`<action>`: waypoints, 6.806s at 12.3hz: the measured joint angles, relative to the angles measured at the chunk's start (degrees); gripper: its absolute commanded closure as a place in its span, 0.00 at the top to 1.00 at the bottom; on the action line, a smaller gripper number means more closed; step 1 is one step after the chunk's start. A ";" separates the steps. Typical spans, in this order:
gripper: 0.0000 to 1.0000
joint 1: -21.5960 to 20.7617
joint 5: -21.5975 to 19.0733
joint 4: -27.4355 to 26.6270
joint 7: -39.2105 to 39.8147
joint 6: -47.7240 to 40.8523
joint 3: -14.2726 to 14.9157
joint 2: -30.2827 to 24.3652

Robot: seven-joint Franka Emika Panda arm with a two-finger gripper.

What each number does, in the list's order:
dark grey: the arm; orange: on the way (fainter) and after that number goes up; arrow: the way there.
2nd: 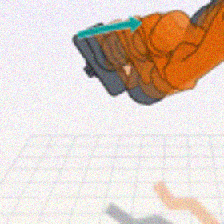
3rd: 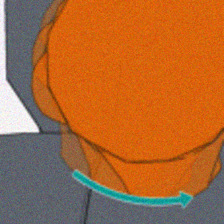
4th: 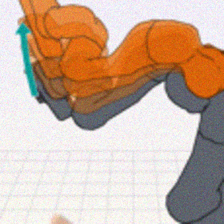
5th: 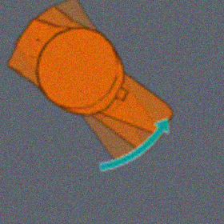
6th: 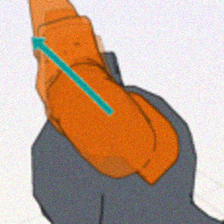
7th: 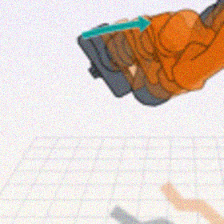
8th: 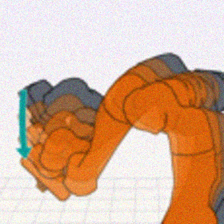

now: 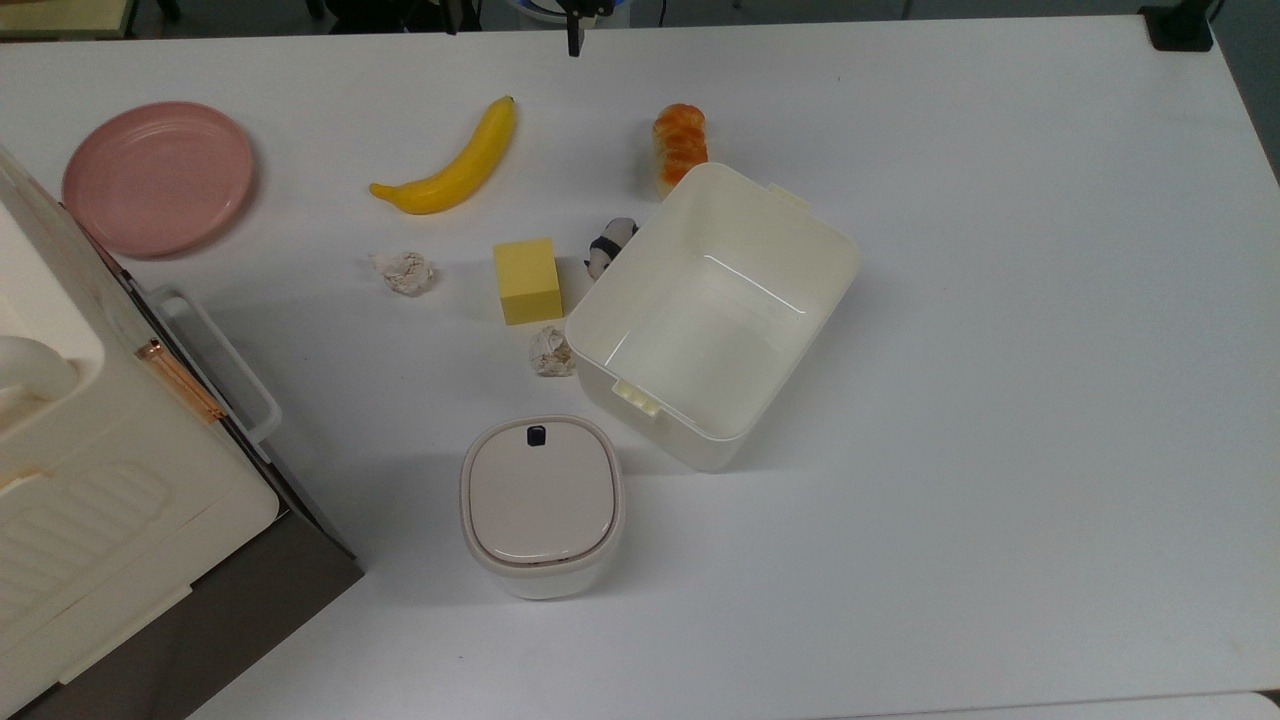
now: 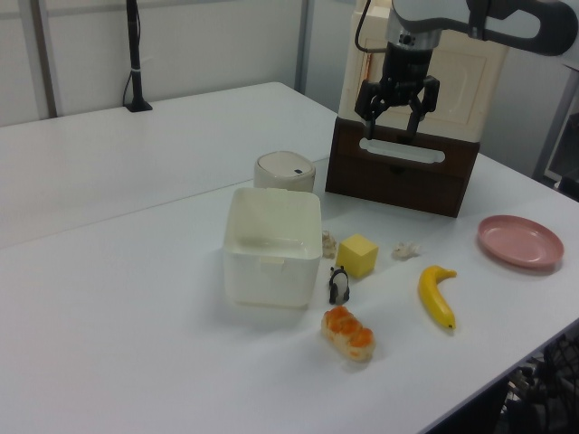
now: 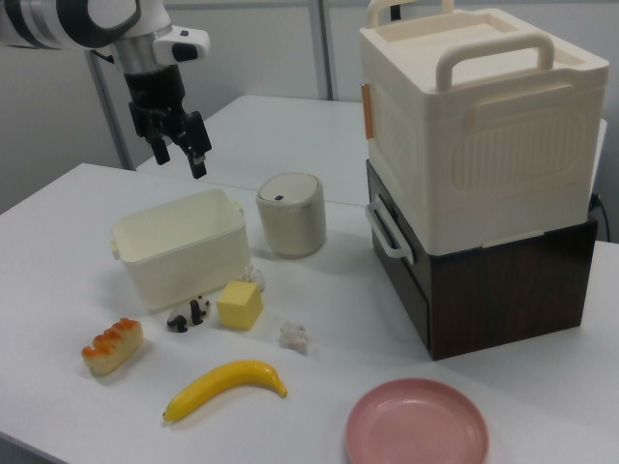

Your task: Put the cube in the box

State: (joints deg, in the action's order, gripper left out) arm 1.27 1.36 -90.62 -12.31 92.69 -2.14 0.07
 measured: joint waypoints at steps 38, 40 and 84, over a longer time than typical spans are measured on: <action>1.00 2.22 -5.53 -22.39 27.55 31.01 1.53 5.29; 1.00 2.22 -5.23 -22.39 27.55 31.99 1.53 7.10; 0.32 -10.01 -3.66 -15.09 -5.88 34.60 -1.41 6.54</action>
State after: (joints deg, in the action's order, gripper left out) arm -8.75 -2.29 -105.70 -18.19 127.29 -3.55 6.61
